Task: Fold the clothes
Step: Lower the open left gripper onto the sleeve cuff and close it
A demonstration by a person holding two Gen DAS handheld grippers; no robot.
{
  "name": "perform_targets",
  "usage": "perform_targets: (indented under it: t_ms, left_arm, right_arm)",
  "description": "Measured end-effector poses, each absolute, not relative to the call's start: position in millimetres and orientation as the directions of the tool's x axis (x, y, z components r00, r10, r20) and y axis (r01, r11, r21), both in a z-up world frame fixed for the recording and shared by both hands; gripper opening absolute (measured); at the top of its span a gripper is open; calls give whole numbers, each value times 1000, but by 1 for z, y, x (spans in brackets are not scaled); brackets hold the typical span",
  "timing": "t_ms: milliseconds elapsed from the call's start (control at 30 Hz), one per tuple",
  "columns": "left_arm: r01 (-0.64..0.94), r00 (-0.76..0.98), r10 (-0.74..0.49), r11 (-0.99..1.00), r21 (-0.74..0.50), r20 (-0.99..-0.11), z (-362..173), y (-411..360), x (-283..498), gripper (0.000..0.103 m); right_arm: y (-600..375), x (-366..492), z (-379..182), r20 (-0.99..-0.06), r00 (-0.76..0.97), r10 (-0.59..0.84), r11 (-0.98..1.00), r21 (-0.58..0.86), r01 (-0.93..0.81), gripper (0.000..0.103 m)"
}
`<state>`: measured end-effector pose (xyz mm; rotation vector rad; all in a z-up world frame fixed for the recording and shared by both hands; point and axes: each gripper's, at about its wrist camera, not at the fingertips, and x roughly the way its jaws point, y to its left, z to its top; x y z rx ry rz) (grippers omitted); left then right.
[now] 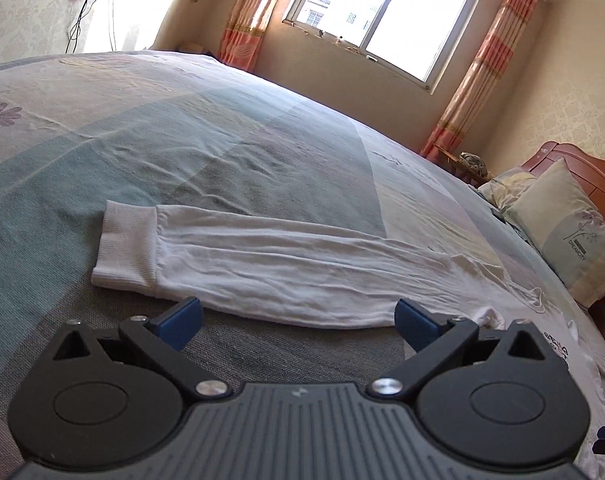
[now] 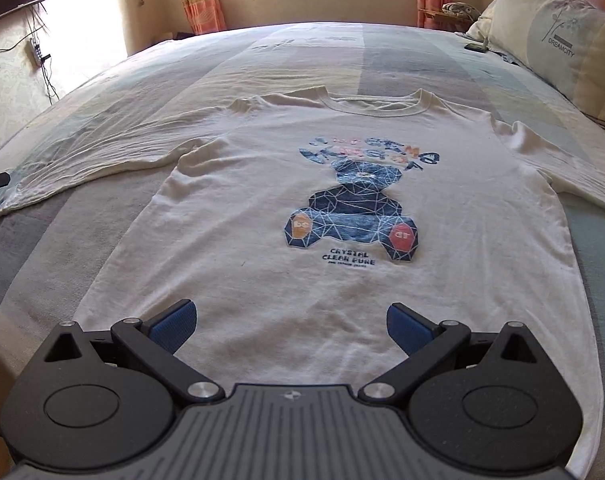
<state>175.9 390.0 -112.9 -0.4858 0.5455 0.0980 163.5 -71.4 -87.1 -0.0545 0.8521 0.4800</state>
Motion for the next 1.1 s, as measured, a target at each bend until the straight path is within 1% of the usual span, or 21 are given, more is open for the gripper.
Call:
perform_targets:
  t_ms: [67,233,333,400,533,633,767,900,1000,1100]
  left_arm:
    - [-243,841,-62,844,-478,-537,-123,394,181,102]
    - [-271,880,-118,671,-691,-460,-134,419,181,102]
    - [-287,892,-135,568,-771,-432,-139,434,184,102]
    - [-295,888,-136,563,-772,-439,-140,435,189,102]
    - [-301,885,-124,582,-755,-449,-141,435,201,102]
    - [-306,894,-97,579,-756,-437,-142,436,208,102]
    - [-325,907,-38,571,-754,-419,-144,429,210,102]
    - [-312,898,-39,647,-696,-439,-142,412,216,102]
    - [-308,898,-34,663,-682,-439,-140,413,222,102]
    - [-347,909,38,621,-703,-415,-144,424,223,102]
  right_arm:
    - [-63,164,-91,-742,540,398,883,150,-444,103]
    - [-52,161,-97,-748,534,393,871,119,-476,103]
    - [-54,163,-101,-756,521,395,876,139,-462,103]
    - [-56,165,-103,-761,518,391,882,149,-446,103]
    - [-53,164,-109,-764,530,366,884,108,-455,103]
    - [-48,163,-113,-760,545,354,877,68,-476,103]
    - [-49,163,-114,-751,554,360,875,66,-480,103]
    - [-51,163,-116,-740,563,369,875,72,-479,103]
    - [-51,164,-117,-736,568,369,876,72,-476,103]
    - [-52,167,-117,-735,567,372,881,87,-465,103]
